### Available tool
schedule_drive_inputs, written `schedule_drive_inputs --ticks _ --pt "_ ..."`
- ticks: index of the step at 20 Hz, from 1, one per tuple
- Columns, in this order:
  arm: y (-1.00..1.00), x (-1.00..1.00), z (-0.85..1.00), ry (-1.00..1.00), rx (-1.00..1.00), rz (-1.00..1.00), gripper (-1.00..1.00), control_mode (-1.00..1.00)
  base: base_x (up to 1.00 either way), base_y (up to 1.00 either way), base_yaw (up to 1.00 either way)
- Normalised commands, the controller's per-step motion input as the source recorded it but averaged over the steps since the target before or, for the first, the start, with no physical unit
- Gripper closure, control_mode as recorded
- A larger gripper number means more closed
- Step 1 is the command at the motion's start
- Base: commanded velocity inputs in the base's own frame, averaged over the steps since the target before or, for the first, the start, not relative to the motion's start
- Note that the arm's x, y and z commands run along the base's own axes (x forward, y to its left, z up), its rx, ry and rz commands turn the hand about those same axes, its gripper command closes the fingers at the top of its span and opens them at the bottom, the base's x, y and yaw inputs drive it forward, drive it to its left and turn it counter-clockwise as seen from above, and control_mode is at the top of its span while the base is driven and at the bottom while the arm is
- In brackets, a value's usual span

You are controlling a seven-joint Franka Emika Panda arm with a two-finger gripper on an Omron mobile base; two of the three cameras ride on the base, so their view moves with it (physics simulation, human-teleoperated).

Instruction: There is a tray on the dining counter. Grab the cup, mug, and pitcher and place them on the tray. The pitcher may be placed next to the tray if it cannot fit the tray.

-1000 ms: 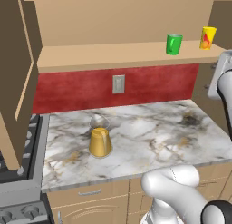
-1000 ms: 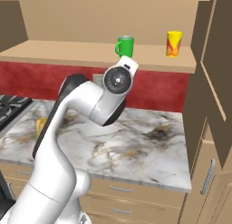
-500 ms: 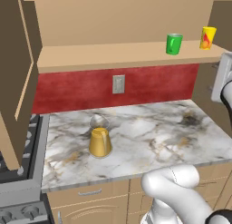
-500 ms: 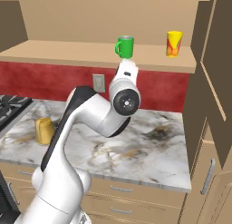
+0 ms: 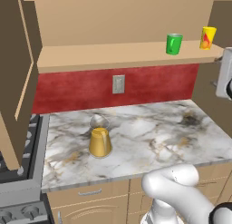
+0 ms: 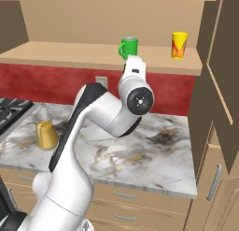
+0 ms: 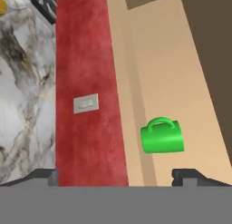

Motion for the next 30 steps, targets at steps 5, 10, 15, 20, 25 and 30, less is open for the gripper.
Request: schedule_drive_inputs --ticks 5,10,15,20,25,30 --pt "-0.18 0.03 0.16 0.00 -0.11 0.01 -1.00 -1.00 0.00 0.00 0.00" --pt "-0.22 0.20 0.16 0.00 -0.10 0.00 -1.00 -1.00 0.00 0.00 0.00" --pt "-0.22 0.44 0.14 0.00 -0.08 0.00 -1.00 -1.00 0.00 0.00 0.00" --pt "-0.26 0.38 0.12 0.00 -0.07 0.00 -1.00 -1.00 0.00 0.00 0.00" --pt "-0.33 0.31 0.14 0.00 -0.05 0.00 -1.00 -1.00 0.00 0.00 0.00" --pt "-0.13 0.36 0.21 0.00 -0.03 -0.10 -1.00 -1.00 0.00 0.00 0.00"
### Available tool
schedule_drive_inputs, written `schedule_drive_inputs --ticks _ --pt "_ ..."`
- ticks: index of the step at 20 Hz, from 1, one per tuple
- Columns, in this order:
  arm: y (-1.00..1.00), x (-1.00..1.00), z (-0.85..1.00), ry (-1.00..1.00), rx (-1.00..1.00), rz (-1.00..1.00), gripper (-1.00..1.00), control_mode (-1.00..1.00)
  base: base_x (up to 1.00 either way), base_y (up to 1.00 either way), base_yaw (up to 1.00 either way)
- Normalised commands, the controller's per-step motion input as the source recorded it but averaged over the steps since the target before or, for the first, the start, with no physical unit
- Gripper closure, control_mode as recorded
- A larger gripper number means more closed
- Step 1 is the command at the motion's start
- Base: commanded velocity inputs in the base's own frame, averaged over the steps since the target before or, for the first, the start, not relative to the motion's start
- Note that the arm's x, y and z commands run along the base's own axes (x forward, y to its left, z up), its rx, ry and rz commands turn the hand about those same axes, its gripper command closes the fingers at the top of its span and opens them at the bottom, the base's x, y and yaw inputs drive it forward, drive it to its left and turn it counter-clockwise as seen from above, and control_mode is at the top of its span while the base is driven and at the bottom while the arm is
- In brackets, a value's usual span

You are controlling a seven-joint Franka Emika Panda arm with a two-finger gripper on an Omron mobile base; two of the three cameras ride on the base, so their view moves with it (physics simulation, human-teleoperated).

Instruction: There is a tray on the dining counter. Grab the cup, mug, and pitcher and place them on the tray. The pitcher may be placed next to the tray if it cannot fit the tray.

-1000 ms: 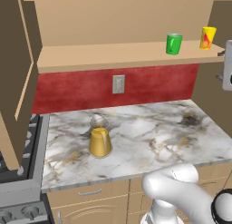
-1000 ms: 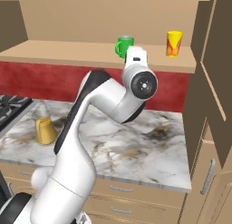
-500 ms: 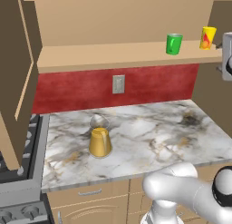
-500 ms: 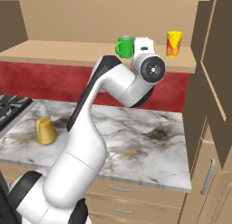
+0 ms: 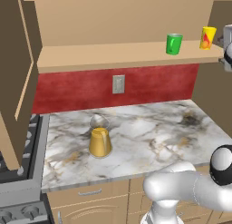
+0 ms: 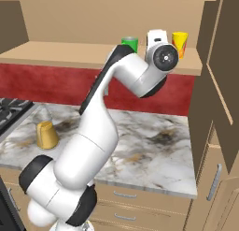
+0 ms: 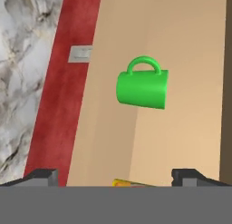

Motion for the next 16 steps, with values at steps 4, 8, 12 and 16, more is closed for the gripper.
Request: schedule_drive_inputs --ticks 4,8,12,16 --pt "0.00 0.39 0.24 0.00 -0.04 -0.16 -1.00 -1.00 0.00 0.00 0.00" --pt "-0.01 0.35 0.22 0.00 -0.02 -0.18 -1.00 -1.00 0.00 0.00 0.00" --pt "-0.05 0.14 0.13 0.00 0.00 -0.15 -1.00 -1.00 0.00 0.00 0.00" --pt "-0.20 0.01 0.00 0.00 0.00 -0.03 -1.00 -1.00 0.00 0.00 0.00"
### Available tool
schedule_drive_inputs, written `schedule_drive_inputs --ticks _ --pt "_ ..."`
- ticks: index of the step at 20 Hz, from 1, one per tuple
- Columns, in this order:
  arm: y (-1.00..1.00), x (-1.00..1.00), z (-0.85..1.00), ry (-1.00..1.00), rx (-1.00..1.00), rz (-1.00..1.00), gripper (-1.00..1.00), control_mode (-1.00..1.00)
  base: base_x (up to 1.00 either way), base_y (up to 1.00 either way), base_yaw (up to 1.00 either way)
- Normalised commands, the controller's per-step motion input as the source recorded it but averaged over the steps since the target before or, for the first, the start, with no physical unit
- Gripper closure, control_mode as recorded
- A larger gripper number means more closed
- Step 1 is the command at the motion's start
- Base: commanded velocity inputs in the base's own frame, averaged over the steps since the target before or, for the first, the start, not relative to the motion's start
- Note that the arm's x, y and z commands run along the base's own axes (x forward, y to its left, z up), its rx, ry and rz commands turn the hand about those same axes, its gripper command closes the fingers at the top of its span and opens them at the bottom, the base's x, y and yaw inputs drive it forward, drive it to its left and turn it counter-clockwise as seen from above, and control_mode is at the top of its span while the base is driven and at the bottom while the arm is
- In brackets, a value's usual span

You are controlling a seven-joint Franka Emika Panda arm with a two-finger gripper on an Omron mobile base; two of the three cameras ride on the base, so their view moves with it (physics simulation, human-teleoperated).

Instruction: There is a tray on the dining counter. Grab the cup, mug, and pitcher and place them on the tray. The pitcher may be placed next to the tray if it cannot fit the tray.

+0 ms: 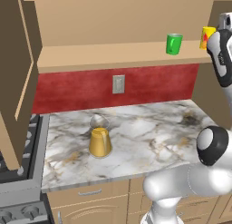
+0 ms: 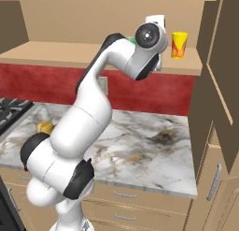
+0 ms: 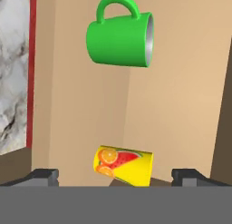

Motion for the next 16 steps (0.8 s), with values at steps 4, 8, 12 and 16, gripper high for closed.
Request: schedule_drive_inputs --ticks 4,8,12,16 --pt "-0.25 0.05 0.00 0.00 0.00 0.00 -1.00 -1.00 0.00 0.00 0.00" --pt "-0.33 0.22 0.00 0.00 0.00 0.00 -1.00 -1.00 0.00 0.00 0.00" --pt "-0.26 0.26 0.00 0.00 0.00 0.00 -1.00 -1.00 0.00 0.00 0.00" --pt "-0.29 0.34 0.00 0.00 0.00 0.00 -1.00 -1.00 0.00 0.00 0.00"
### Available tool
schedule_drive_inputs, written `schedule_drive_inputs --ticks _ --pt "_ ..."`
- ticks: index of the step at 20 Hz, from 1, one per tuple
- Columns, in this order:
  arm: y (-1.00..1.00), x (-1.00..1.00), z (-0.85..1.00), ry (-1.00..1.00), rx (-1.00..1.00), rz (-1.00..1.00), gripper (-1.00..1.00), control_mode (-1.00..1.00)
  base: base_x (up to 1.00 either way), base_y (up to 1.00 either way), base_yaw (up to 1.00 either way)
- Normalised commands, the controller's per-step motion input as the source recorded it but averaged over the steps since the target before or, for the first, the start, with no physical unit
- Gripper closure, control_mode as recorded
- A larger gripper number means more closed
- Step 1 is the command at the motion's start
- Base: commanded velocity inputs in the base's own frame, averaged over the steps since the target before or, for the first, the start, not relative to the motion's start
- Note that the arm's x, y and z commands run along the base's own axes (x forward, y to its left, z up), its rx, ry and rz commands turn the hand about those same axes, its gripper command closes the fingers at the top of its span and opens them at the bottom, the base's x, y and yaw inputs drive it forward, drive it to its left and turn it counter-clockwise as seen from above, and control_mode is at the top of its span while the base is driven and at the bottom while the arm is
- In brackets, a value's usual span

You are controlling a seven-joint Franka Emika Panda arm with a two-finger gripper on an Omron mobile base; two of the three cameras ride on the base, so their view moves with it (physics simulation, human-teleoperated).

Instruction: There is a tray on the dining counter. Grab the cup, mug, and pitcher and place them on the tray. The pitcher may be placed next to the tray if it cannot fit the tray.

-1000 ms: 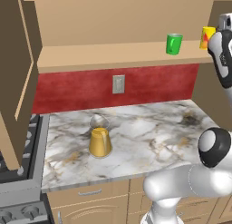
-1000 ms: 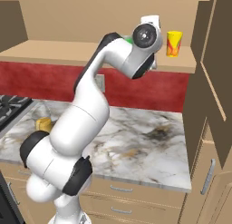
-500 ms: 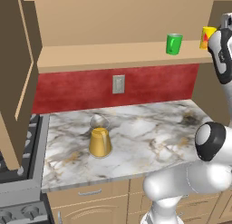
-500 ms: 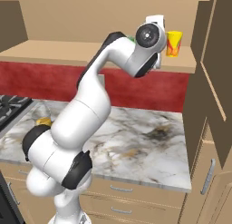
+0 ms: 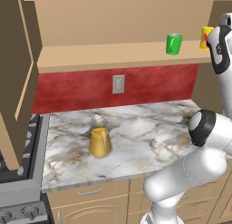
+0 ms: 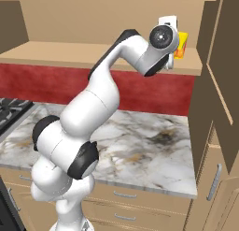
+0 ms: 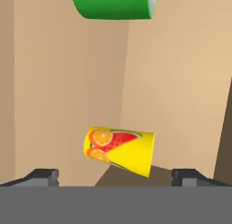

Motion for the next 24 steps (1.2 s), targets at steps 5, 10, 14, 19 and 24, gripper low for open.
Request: schedule_drive_inputs --ticks 5,10,14,19,24 --pt "-0.13 0.22 0.00 0.00 0.00 0.00 -1.00 -1.00 0.00 0.00 0.00" --pt "-0.02 0.18 0.00 0.00 0.00 0.00 -1.00 -1.00 0.00 0.00 0.00" --pt "0.00 0.07 0.00 0.00 0.00 0.00 -1.00 -1.00 0.00 0.00 0.00" --pt "-0.01 0.16 0.00 0.00 0.00 0.00 -1.00 -1.00 0.00 0.00 0.00" --pt "-0.01 0.22 0.00 0.00 0.00 0.00 -1.00 -1.00 0.00 0.00 0.00"
